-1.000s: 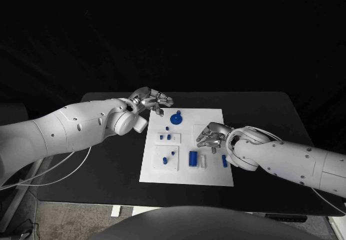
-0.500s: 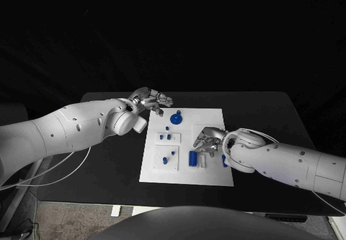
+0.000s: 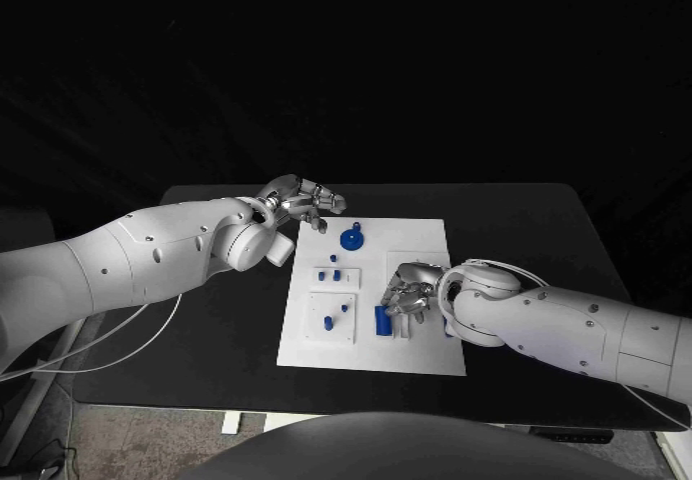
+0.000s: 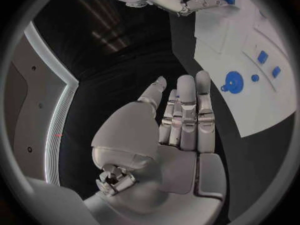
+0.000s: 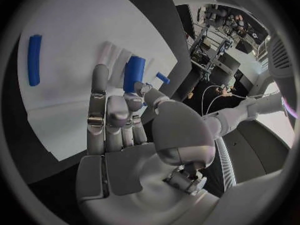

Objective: Assemble the parts on the task board

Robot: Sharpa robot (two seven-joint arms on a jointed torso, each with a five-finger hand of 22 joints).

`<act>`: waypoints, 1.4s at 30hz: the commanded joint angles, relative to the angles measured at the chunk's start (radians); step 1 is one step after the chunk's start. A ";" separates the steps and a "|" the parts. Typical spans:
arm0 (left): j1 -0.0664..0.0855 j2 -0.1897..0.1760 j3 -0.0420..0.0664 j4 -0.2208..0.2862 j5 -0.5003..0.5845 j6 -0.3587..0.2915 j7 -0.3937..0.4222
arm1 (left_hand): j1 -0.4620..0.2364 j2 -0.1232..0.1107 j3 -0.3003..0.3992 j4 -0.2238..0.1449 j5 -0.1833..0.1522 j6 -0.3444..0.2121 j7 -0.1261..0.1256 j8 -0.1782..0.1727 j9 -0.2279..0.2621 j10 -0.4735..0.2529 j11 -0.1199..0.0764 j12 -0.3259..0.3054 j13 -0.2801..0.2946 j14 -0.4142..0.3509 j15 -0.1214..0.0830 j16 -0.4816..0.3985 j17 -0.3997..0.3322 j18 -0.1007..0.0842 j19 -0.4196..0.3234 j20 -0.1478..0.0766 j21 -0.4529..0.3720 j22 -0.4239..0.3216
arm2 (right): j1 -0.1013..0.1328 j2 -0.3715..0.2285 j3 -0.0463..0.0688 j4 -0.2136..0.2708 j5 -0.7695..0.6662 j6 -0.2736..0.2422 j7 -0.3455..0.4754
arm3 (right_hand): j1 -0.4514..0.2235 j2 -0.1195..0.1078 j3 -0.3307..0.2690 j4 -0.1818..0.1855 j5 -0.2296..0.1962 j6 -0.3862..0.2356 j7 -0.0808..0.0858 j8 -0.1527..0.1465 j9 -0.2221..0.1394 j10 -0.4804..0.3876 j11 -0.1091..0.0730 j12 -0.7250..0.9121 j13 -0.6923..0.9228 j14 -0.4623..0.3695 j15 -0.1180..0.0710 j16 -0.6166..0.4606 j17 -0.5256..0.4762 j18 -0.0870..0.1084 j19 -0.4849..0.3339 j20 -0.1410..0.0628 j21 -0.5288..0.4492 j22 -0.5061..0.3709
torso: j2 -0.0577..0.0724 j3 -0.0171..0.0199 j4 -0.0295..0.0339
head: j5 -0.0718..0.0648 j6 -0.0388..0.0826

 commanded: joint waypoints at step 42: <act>0.001 0.000 0.001 -0.002 0.006 0.019 0.005 | -0.007 -0.002 0.001 0.009 -0.004 -0.008 0.001 -0.002 0.001 -0.010 -0.002 0.007 0.000 -0.005 0.007 -0.006 0.000 0.011 -0.001 0.006 -0.006 0.007 | 0.046 -0.044 -0.058 0.065 -0.391 -0.108 0.267 | 0.235 -0.128 -0.170 -0.065 0.019 -0.050 -0.086 0.004 0.005 -0.111 -0.051 -0.076 -0.139 -0.049 -0.025 -0.015 0.015 -0.012 -0.090 -0.031 0.053 0.152 | 0.000 0.0015 -0.0013 | 0.012 0.000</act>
